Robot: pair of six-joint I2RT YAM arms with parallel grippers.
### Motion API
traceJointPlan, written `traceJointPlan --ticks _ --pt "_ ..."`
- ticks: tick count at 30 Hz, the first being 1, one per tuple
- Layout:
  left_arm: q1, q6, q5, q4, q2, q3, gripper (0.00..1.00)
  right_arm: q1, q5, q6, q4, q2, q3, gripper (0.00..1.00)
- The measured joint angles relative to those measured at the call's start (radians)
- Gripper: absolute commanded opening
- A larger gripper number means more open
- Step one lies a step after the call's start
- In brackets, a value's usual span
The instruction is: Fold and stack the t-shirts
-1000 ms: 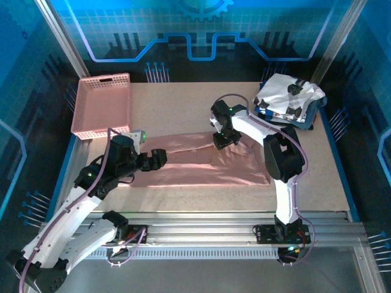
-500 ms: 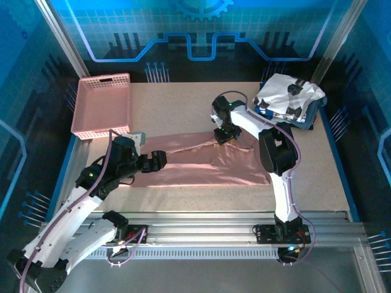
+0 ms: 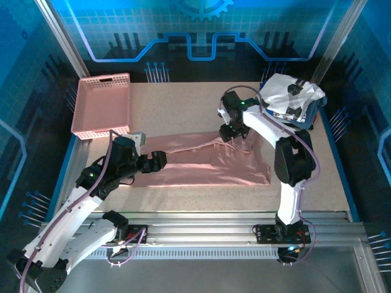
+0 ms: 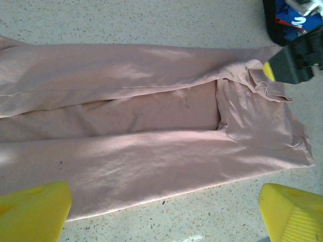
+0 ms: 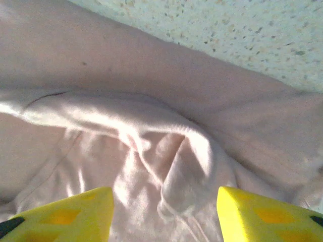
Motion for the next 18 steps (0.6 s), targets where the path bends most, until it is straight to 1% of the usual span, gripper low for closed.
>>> traceJointPlan --ticks 4,7,12,18 --pt "0.0 0.0 0.0 0.0 0.0 0.0 0.97 0.0 -0.064 0.018 0.022 -0.115 -0.107 0.54" --pt "0.0 0.0 -0.002 0.0 0.0 0.0 0.97 0.003 -0.13 0.035 0.045 -0.157 -0.193 0.51" --pt "0.0 0.0 -0.004 0.0 0.0 0.0 0.97 0.011 -0.193 0.073 0.077 -0.149 -0.28 0.5" --pt "0.0 0.0 -0.004 -0.002 0.0 0.0 0.97 0.01 -0.238 0.103 0.115 -0.071 -0.238 0.5"
